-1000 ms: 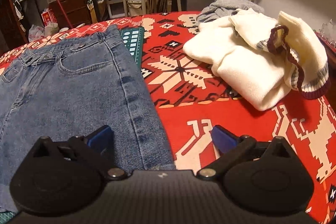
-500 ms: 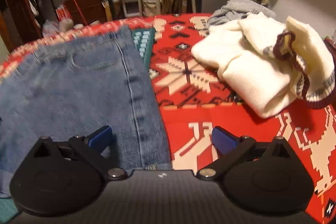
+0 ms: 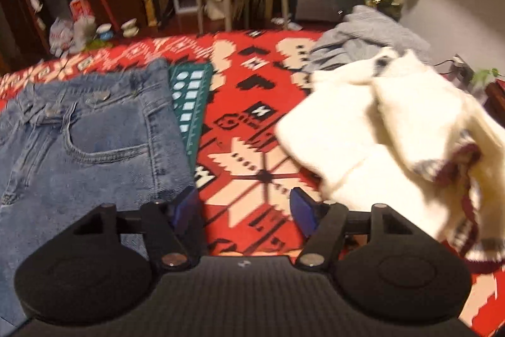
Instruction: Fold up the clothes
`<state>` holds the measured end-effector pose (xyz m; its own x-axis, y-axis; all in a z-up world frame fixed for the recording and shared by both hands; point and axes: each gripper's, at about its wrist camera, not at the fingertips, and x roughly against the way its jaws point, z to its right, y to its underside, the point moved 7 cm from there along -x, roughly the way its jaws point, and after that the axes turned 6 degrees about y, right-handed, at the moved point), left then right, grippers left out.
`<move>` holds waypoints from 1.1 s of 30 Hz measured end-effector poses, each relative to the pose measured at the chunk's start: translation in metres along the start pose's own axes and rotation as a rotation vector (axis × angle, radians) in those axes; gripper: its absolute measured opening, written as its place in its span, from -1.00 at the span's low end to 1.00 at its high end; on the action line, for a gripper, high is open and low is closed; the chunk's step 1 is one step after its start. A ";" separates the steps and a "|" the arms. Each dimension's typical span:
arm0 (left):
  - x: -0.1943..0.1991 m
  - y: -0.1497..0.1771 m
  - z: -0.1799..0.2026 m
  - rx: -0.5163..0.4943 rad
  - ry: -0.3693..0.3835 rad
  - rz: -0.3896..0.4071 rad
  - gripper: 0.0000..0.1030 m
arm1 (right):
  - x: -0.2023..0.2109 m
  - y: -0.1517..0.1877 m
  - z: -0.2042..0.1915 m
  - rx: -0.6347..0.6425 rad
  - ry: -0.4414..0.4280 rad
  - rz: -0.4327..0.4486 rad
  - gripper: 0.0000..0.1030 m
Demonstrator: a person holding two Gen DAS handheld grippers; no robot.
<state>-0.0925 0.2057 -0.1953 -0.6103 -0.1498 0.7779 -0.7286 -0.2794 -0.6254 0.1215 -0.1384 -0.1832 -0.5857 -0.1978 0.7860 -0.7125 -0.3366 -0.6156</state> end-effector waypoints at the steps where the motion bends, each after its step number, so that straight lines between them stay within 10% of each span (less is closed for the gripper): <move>1: 0.000 0.000 0.000 -0.001 0.001 0.000 1.00 | 0.000 0.001 -0.003 0.012 0.000 -0.007 0.31; 22: -0.001 -0.001 0.000 -0.004 0.004 -0.001 1.00 | 0.064 0.076 0.038 -0.072 -0.059 -0.052 0.38; 27: -0.001 -0.001 0.001 -0.005 0.004 0.004 1.00 | 0.060 0.074 0.018 0.031 -0.016 -0.052 -0.12; 33: -0.001 -0.001 0.001 -0.004 0.003 0.006 1.00 | 0.079 0.084 0.024 0.013 -0.014 -0.047 -0.12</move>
<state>-0.0914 0.2051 -0.1954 -0.6153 -0.1483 0.7742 -0.7265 -0.2745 -0.6300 0.0246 -0.2045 -0.1713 -0.5457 -0.1945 0.8151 -0.7342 -0.3578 -0.5770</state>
